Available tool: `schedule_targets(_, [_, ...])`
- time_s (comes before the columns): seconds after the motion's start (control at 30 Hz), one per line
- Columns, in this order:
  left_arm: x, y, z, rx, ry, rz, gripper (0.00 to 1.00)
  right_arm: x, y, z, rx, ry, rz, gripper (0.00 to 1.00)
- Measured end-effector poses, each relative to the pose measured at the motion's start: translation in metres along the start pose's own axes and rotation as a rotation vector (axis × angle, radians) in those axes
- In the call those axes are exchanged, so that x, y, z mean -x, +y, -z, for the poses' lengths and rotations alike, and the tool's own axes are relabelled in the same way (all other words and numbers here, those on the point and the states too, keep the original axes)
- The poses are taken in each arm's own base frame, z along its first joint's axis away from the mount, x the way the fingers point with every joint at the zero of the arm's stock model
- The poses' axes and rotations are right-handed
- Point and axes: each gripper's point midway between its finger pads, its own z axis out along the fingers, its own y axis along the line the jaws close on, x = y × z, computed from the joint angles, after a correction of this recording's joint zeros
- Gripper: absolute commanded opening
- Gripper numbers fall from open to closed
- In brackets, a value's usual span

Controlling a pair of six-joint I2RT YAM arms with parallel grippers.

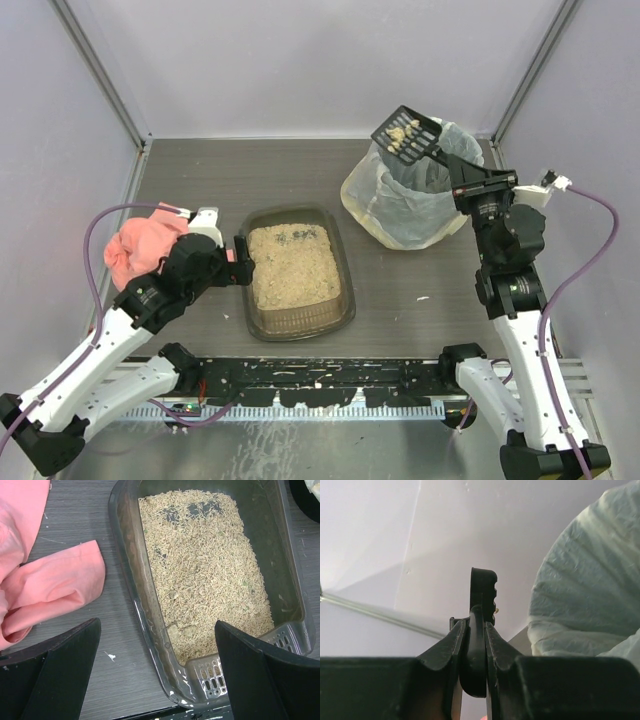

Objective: Clean the litter box

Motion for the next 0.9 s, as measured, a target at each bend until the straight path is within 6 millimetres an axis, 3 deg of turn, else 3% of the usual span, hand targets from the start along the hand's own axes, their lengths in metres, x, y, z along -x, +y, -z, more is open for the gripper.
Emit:
schedule_targets(0.33, [-0.004,-0.001,-0.003,-0.003,0.019,-0.006,0.98,0.058,-0.018,0.015,-0.136,-0.252,0.390,0.01])
schedule_targets(0.47, [-0.009,-0.004,-0.009,-0.006,0.043,-0.013,0.98,0.071,-0.028,0.017,-0.193,-0.282,0.577,0.01])
schedule_targets(0.6, [-0.013,-0.004,-0.012,-0.002,0.059,-0.017,0.98,0.060,-0.036,0.003,-0.179,-0.202,0.767,0.01])
schedule_targets(0.9, [-0.016,-0.002,-0.013,0.001,0.064,-0.019,0.98,0.001,-0.073,-0.043,-0.060,0.156,1.143,0.01])
